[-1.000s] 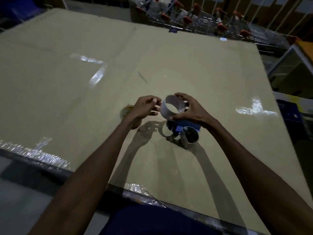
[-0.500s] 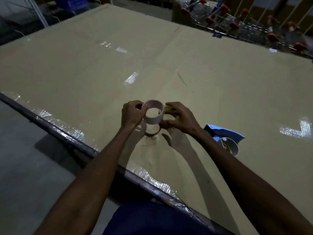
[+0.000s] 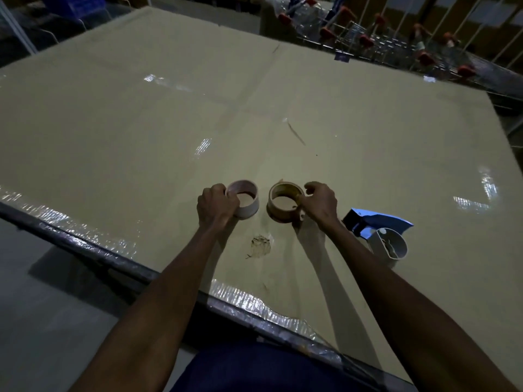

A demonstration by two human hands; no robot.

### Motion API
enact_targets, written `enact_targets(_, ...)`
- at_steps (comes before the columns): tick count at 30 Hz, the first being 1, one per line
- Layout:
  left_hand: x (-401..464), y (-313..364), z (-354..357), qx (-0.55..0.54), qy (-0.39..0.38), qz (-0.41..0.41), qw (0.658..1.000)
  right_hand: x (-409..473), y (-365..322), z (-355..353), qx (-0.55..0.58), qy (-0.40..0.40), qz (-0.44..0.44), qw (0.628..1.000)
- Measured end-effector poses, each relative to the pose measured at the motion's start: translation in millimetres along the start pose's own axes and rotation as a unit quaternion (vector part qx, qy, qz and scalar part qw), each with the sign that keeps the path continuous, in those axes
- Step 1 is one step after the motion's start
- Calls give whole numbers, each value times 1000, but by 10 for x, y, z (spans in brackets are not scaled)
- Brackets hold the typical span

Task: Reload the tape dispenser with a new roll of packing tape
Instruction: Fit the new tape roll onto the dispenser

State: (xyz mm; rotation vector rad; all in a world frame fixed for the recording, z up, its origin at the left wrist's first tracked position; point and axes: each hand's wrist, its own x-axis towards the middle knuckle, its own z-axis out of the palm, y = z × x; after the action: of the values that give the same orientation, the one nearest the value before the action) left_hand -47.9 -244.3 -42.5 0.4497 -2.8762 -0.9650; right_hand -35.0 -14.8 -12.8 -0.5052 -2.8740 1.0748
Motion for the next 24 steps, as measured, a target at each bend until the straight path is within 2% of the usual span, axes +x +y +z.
enact_targets(4, 104, 24, -39, -6, -18, 5, 1000, -3, -6, 38, 15, -15, 23, 1000)
enact_targets(9, 61, 266, -89, -13, 37, 21, 999, 19, 37, 4, 102, -7, 17, 995)
enact_targets(12, 26, 426, -64, -57, 74, 96, 991, 72, 53, -101, 173, -7, 11, 985)
enact_targets(14, 1, 532, -18, -109, 62, 156, 980, 95, 64, -230, 212, -14, -9, 977)
enact_targets(16, -11, 674, 16, -206, 3, 155, 966, 102, 89, -392, 224, -10, -40, 974)
enact_targets(17, -35, 767, 11, -280, -58, 117, 951, 102, 114, -480, 221, -13, -57, 973)
enact_targets(19, -135, 957, 0, -403, -205, 33, 891, 93, 196, -660, 178, -32, -99, 979)
enact_targets(20, -184, 1042, 3, -419, -268, 13, 867, 91, 247, -756, 141, -43, -117, 982)
enact_targets(21, -235, 1111, 22, -406, -312, 15, 859, 89, 307, -851, 105, -52, -131, 984)
enact_targets(24, -402, 1301, 172, -345, -392, 71, 850, 87, 508, -1124, 40, -71, -166, 983)
